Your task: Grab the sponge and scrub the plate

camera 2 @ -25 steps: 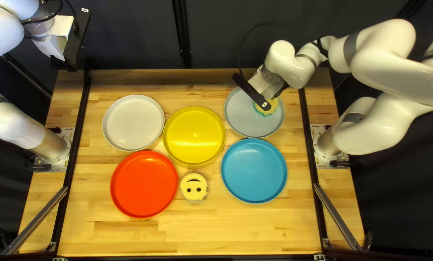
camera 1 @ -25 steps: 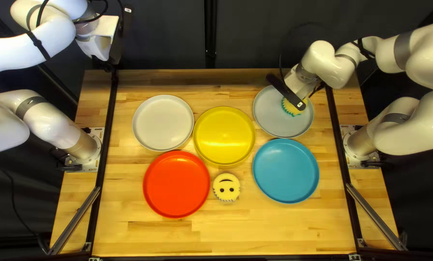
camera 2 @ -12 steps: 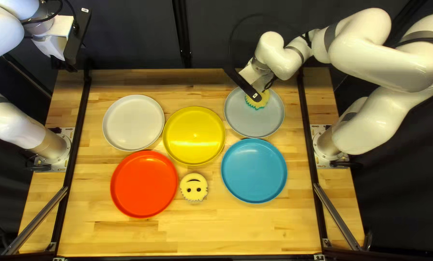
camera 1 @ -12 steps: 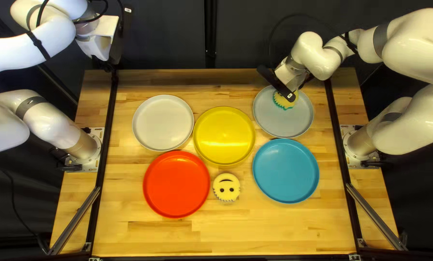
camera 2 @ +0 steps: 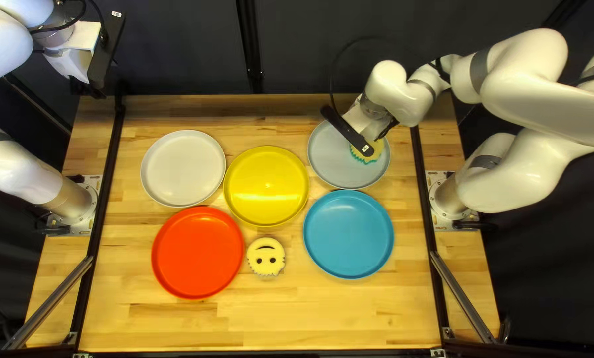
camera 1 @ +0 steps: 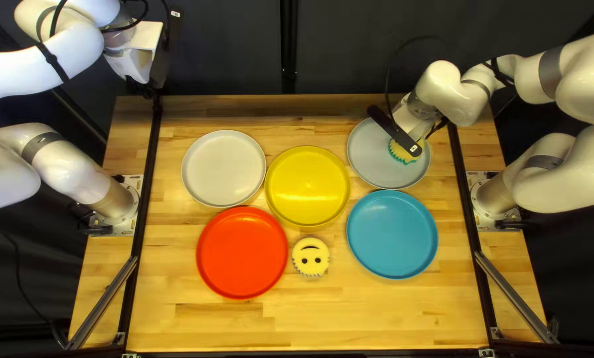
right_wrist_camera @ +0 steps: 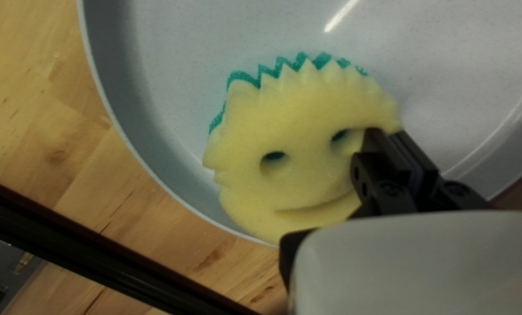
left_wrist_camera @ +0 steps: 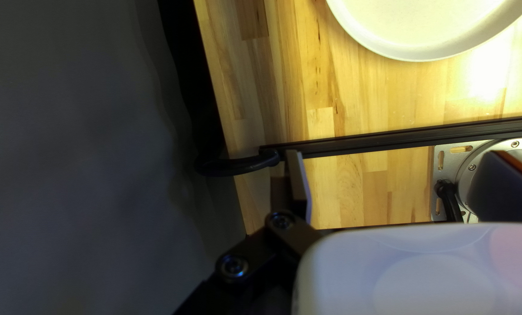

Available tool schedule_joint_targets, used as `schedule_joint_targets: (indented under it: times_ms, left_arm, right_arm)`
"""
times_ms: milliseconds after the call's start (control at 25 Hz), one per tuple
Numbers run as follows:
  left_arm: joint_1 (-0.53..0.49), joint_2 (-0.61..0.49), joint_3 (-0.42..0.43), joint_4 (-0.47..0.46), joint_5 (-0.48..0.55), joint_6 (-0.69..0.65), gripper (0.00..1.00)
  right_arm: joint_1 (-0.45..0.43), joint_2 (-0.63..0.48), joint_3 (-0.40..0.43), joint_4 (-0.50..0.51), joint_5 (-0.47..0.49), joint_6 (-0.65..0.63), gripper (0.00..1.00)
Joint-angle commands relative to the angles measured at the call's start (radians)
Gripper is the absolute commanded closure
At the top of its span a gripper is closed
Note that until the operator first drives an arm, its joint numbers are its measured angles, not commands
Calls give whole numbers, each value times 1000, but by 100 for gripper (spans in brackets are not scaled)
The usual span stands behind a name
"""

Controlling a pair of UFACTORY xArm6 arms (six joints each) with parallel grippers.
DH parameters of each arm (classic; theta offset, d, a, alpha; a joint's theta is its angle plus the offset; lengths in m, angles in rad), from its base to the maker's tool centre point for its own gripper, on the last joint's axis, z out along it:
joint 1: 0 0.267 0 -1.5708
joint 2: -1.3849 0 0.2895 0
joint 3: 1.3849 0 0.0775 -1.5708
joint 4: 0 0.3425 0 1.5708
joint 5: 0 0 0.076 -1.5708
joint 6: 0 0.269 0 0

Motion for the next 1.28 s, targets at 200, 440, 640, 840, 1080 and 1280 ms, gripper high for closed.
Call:
schedule_joint_targets:
  times_ms: [200,440,640,840,1080,1280]
  left_arm:
    - [0,0,0,0,0,0,0]
    - [0,0,0,0,0,0,0]
    - [0,0,0,0,0,0,0]
    - [0,0,0,0,0,0,0]
    - [0,0,0,0,0,0,0]
    - [0,0,0,0,0,0,0]
  right_arm:
    - [-31,149,-153,34,-3,-63,100]
    - [-32,157,-169,41,2,-72,100]
    - [-1,72,-66,25,-18,-33,100]
    - [47,-22,31,-11,-22,41,100]
    - [94,-121,107,-49,5,116,100]
    - [105,-74,63,-63,-2,140,100]
